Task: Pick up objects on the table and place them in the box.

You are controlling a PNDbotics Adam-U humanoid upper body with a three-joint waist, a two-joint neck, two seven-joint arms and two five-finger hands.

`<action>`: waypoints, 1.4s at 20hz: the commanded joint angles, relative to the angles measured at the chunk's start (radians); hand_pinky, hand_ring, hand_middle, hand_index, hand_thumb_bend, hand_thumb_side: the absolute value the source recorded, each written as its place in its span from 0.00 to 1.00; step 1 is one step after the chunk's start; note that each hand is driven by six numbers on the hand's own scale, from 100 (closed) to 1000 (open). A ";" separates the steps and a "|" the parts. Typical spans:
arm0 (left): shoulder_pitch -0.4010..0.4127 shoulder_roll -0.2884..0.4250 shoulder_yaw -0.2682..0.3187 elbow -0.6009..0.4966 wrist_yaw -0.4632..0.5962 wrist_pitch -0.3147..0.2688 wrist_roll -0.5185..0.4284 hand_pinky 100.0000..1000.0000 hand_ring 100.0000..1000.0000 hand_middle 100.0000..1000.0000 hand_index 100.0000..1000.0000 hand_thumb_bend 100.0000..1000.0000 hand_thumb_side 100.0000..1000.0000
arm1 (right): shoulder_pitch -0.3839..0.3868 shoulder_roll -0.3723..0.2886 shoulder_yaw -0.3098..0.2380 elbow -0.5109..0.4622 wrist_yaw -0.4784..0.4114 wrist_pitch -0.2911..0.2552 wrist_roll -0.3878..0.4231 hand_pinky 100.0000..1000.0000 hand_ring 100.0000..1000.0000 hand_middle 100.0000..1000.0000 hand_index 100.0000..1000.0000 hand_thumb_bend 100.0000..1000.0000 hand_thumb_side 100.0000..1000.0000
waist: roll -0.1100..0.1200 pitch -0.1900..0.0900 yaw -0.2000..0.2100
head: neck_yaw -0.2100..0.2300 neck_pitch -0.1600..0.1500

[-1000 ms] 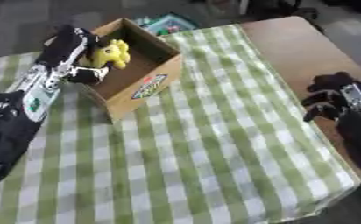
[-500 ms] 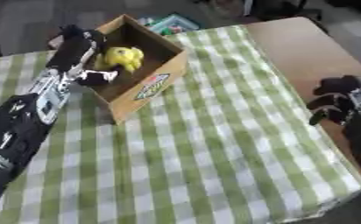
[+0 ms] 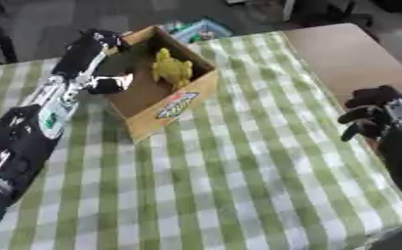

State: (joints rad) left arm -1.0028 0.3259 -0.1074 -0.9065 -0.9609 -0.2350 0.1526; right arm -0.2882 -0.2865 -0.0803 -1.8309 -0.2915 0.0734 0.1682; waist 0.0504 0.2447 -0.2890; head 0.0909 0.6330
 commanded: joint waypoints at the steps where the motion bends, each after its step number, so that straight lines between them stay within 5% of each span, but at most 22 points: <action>1: -0.002 0.039 -0.020 -0.092 0.123 -0.010 -0.019 0.68 0.83 0.49 0.64 0.00 0.12 | 0.002 -0.011 -0.011 -0.009 0.004 0.003 -0.004 0.34 0.51 0.53 0.65 0.00 0.62 | -0.009 -0.027 0.019 | -0.017 0.014; 7: 0.113 0.118 -0.055 -0.340 0.503 0.027 -0.074 0.68 0.86 0.46 0.60 0.00 0.33 | 0.021 -0.015 -0.025 -0.006 0.005 0.003 -0.016 0.34 0.51 0.53 0.65 0.00 0.62 | -0.016 -0.047 0.106 | -0.059 0.037; 14: 0.391 0.187 0.007 -0.712 0.972 0.099 -0.051 0.68 0.87 0.45 0.59 0.00 0.54 | 0.032 -0.015 -0.040 -0.007 0.003 0.000 -0.032 0.34 0.51 0.53 0.65 0.00 0.63 | -0.027 -0.052 0.199 | -0.086 0.044; 20: 0.582 0.132 0.089 -0.859 1.082 0.129 -0.006 0.68 0.89 0.45 0.58 0.00 0.61 | 0.037 -0.014 -0.046 -0.009 0.007 -0.003 -0.042 0.34 0.51 0.53 0.65 0.00 0.63 | -0.037 -0.045 0.247 | -0.080 0.046; 28: 0.701 0.048 0.136 -0.886 1.098 0.136 0.042 0.68 0.88 0.44 0.57 0.00 0.68 | 0.044 -0.014 -0.048 -0.015 0.025 -0.010 -0.046 0.34 0.51 0.53 0.65 0.00 0.63 | -0.043 -0.027 0.263 | -0.068 0.041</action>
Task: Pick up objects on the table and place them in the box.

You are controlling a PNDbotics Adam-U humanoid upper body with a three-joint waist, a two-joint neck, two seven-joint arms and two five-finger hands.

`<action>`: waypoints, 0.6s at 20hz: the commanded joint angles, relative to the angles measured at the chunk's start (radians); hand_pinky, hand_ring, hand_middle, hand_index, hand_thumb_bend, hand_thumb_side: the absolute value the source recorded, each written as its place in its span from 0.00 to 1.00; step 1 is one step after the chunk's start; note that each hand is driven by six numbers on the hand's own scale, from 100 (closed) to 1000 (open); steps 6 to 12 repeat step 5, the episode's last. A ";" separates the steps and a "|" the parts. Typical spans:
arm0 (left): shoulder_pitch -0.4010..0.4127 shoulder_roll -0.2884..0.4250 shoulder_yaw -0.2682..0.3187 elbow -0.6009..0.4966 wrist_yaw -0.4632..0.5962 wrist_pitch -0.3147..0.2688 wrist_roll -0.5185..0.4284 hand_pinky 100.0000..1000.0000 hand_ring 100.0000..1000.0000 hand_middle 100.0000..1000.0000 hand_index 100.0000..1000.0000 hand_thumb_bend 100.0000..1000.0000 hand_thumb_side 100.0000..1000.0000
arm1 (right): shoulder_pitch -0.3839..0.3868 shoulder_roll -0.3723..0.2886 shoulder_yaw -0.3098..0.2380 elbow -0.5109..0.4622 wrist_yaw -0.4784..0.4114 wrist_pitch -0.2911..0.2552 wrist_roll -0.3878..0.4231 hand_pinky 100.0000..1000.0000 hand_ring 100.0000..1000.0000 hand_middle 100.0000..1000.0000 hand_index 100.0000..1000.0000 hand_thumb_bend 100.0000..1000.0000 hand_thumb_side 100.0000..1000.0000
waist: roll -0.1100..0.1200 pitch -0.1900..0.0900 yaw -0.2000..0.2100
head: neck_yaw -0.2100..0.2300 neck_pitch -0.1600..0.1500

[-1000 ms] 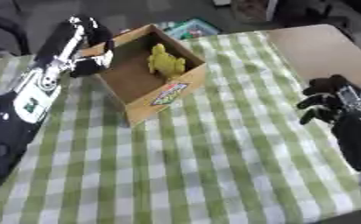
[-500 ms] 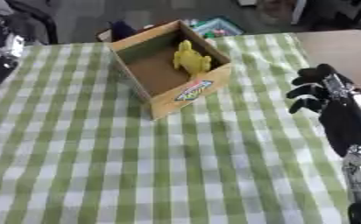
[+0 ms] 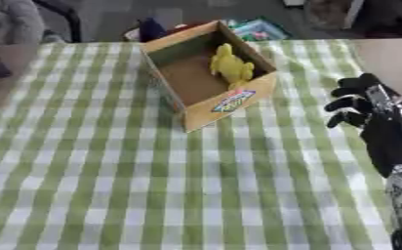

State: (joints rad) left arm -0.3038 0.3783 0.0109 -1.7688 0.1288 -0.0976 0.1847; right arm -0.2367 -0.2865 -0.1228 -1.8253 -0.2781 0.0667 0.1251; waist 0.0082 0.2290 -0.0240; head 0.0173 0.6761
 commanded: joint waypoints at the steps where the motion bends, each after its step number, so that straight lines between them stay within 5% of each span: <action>1: 0.009 -0.011 0.016 -0.022 0.011 -0.004 0.008 0.68 0.88 0.44 0.57 0.00 0.70 | -0.008 -0.014 -0.005 -0.021 0.014 -0.004 -0.002 0.34 0.51 0.53 0.65 0.00 0.63 | 0.000 -0.010 -0.006 | 0.007 -0.003; 12: 0.034 -0.038 0.013 0.001 0.024 -0.012 0.002 0.68 0.89 0.44 0.57 0.00 0.68 | -0.013 -0.012 -0.004 -0.021 0.016 -0.006 0.000 0.34 0.50 0.53 0.65 0.00 0.64 | 0.006 -0.001 -0.027 | 0.010 -0.007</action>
